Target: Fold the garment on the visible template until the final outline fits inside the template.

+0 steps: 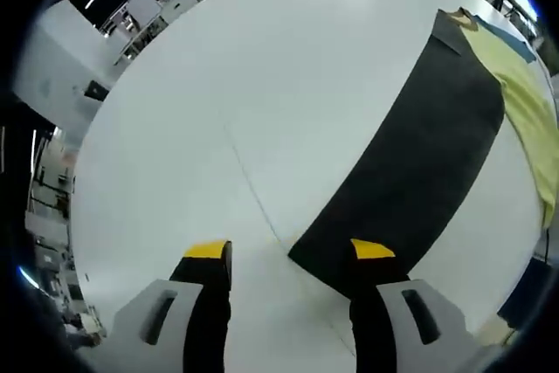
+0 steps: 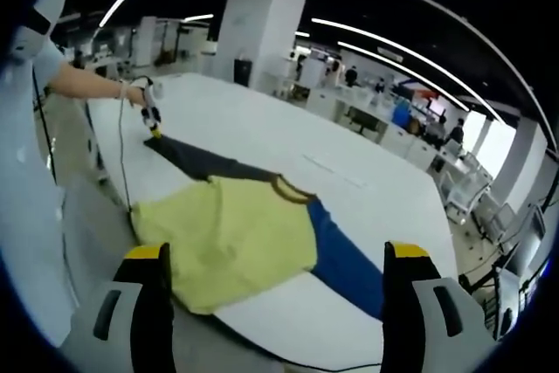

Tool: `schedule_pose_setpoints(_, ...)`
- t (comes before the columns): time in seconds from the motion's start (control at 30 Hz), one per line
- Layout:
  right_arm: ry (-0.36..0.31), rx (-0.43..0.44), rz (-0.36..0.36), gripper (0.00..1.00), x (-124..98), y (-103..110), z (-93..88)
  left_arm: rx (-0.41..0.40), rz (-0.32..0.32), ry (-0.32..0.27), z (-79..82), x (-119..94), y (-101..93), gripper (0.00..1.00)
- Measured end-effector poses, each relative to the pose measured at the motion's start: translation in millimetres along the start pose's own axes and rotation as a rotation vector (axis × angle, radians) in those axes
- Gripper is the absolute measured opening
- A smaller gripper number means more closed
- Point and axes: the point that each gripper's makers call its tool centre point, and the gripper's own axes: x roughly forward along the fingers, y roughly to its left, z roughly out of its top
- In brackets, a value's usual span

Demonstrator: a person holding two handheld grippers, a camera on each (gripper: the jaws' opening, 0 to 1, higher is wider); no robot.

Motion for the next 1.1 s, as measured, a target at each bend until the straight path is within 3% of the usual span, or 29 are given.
schedule_pose_setpoints(0.2,-0.013,0.012,-0.015,1.0,7,0,-0.1,-0.045,-0.083,-0.092,21.1,-8,-9.6,0.63)
schedule_pose_setpoints(0.3,-0.016,0.013,-0.018,1.0,7,2,0.9,-0.034,-0.111,-0.141,32.4,-17,-18.1,0.69)
schedule_pose_setpoints(0.37,-0.014,0.019,-0.024,1.0,6,2,0.4,-0.029,-0.156,-0.202,45.6,-25,-30.0,0.74)
schedule_pose_setpoints(0.53,-0.011,0.041,-0.049,1.0,-1,-1,-0.3,0.04,-0.187,-0.269,63.3,-45,-52.2,0.89)
schedule_pose_setpoints(0.6,0.001,0.041,-0.058,1.0,-4,-3,-2.9,0.049,-0.23,-0.304,70.9,-52,-65.1,0.93)
schedule_pose_setpoints(0.73,0.014,0.043,-0.067,1.0,-7,-8,-6.1,0.088,-0.262,-0.331,78.7,-67,-84.7,0.99)
schedule_pose_setpoints(1.1,0.007,0.024,-0.057,1.0,-5,-16,-9.9,0.16,-0.295,-0.363,82.1,-105,-122.3,1.0)
